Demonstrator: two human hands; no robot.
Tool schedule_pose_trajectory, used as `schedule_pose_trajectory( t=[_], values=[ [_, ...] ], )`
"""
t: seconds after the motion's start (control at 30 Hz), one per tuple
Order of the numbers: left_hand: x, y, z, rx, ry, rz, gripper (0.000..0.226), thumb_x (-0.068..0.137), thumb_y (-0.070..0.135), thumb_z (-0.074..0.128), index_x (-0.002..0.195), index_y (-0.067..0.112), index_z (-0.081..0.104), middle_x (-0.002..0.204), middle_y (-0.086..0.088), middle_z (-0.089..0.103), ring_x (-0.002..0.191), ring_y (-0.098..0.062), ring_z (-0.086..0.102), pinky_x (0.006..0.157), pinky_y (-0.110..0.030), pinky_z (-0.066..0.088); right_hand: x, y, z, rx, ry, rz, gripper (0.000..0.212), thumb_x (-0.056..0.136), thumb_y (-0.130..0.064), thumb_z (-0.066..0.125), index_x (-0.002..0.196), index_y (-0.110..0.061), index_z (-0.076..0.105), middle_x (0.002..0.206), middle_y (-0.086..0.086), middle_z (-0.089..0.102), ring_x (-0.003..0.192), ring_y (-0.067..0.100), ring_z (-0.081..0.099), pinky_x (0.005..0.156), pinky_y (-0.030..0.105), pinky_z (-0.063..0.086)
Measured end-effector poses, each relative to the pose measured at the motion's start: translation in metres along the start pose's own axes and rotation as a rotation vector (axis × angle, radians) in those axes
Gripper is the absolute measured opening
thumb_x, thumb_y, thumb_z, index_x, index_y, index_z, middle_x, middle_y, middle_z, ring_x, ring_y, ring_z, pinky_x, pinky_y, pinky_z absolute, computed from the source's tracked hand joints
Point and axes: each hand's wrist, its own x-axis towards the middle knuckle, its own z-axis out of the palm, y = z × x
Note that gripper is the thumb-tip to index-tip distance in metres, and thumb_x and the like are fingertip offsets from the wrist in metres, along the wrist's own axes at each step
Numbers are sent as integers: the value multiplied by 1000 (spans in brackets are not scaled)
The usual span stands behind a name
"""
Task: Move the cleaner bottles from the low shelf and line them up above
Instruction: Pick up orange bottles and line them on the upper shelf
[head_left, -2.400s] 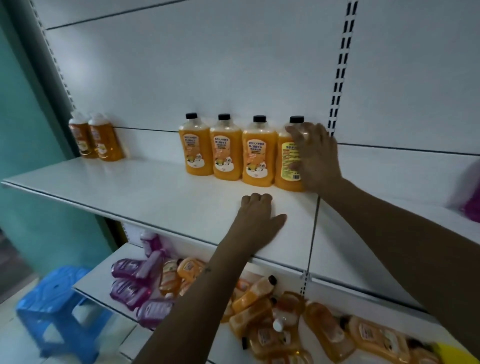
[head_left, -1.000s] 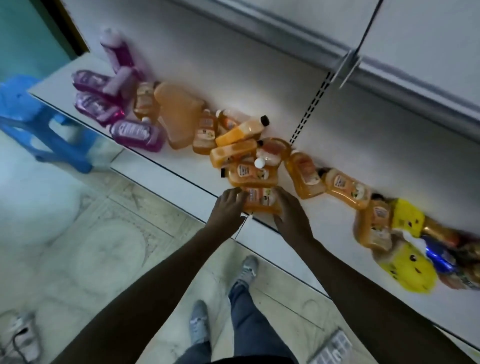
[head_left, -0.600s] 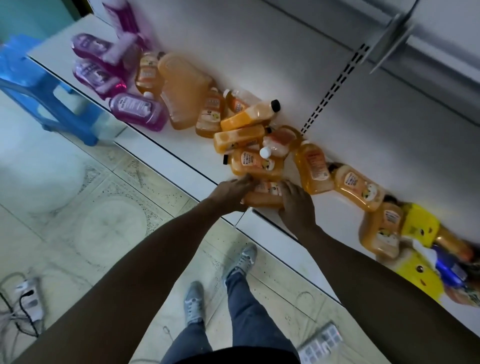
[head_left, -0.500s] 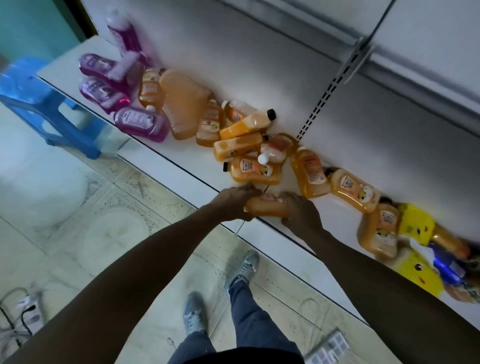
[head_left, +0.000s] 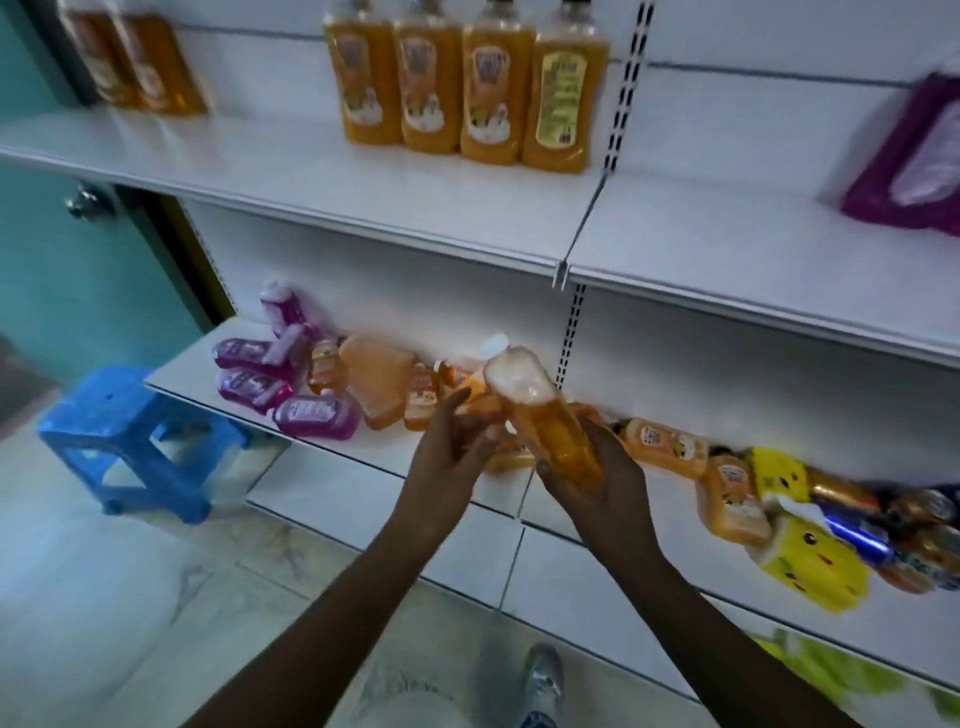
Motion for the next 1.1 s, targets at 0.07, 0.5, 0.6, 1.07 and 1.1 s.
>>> schedule_pose_trajectory(
  t=[0.07, 0.5, 0.6, 1.07, 1.1],
  values=[
    [-23, 25, -4, -12, -8, 35, 54, 89, 36, 53, 140, 24, 42, 123, 9, 64, 113, -3, 61, 93, -24, 53, 3, -29, 14, -34, 44, -39, 48, 84, -47, 69, 126, -31, 52, 118, -13, 61, 109, 2, 58, 90, 29, 51],
    [-83, 103, -111, -267, 302, 41, 49, 82, 44, 52, 127, 23, 52, 115, -4, 70, 99, -20, 71, 72, -30, 59, -5, -179, 53, -85, -466, -310, 52, 93, -47, 53, 139, -52, 29, 141, -27, 30, 131, -4, 36, 104, 29, 44],
    [-95, 118, -132, -249, 196, 35, 47, 79, 44, 50, 121, 23, 54, 102, -3, 74, 92, -21, 73, 65, -27, 58, 8, -212, 54, -49, -640, -291, 77, 87, -40, 66, 135, -66, 12, 139, -37, 23, 122, -14, 40, 91, 14, 49],
    [-14, 147, -222, -39, 307, 282, 67, 72, 75, 55, 113, 23, 60, 103, -2, 72, 93, -21, 72, 69, -29, 59, 117, -281, 125, -72, -567, -579, 115, 58, -26, 91, 133, -65, 14, 141, -39, 13, 126, -5, 37, 87, 21, 55],
    [0, 144, -230, -34, 339, 297, 64, 78, 72, 51, 114, 20, 59, 102, -5, 72, 92, -22, 72, 69, -30, 59, 127, -282, 137, -90, -535, -595, 115, 59, -27, 91, 134, -65, 13, 142, -39, 11, 128, -4, 35, 90, 21, 54]
  ],
)
